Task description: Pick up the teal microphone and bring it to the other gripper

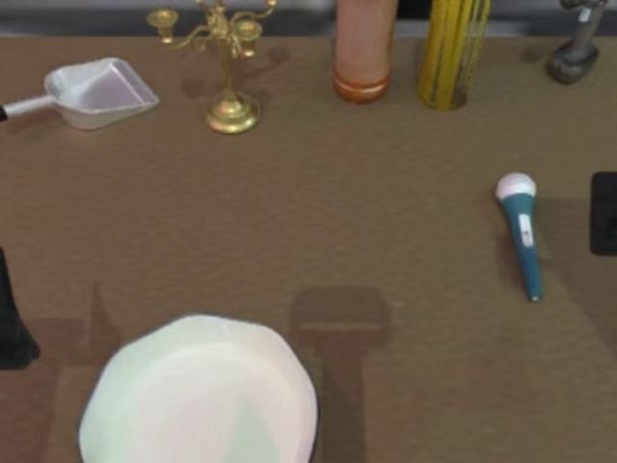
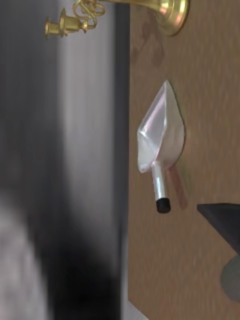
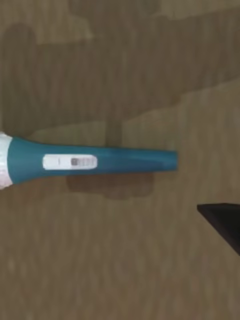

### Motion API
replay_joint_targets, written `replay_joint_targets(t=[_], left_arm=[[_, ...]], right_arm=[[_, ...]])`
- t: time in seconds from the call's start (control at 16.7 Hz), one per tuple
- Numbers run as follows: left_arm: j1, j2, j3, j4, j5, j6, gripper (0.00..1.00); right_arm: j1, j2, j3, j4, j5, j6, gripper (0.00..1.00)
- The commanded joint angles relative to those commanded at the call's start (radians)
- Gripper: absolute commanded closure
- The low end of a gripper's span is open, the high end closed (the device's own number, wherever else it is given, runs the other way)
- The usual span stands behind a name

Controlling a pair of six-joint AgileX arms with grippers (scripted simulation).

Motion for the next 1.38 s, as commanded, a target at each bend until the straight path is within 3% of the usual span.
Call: replay_joint_targets(t=[0.36,0.66,1.14,1.38], left_arm=[[0.0,0.0,0.0,0.0,0.0,0.0,0.0],[0.0,0.0,0.0,0.0,0.0,0.0,0.0],[0.0,0.0,0.0,0.0,0.0,0.0,0.0],[0.0,0.0,0.0,0.0,0.0,0.0,0.0]], right_arm=[[0.078,0.474,0.348,-0.248,0.007,0.084,0.0],[0.113,0.678,0.513,-0.347,0.01,0.121,0.0],[0.111,0.699,0.515,-0.336,0.01,0.122,0.0],[0.11,0.779,0.454,-0.192,0.011,0.12,0.0]])
